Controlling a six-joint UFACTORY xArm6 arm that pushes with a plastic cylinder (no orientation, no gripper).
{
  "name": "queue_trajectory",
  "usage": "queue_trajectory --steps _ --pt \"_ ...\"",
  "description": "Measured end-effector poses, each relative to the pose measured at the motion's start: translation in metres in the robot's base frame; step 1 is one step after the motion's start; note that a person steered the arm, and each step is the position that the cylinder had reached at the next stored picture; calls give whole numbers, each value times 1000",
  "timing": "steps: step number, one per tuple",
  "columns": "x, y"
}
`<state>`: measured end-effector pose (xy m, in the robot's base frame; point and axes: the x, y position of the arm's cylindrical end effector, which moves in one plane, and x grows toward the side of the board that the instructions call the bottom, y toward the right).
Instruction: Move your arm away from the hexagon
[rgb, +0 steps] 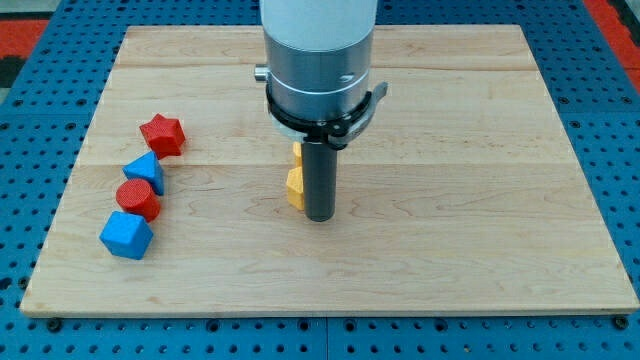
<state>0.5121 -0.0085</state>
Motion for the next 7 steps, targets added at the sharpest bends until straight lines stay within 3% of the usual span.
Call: queue_trajectory --steps 7 --pt "0 90"
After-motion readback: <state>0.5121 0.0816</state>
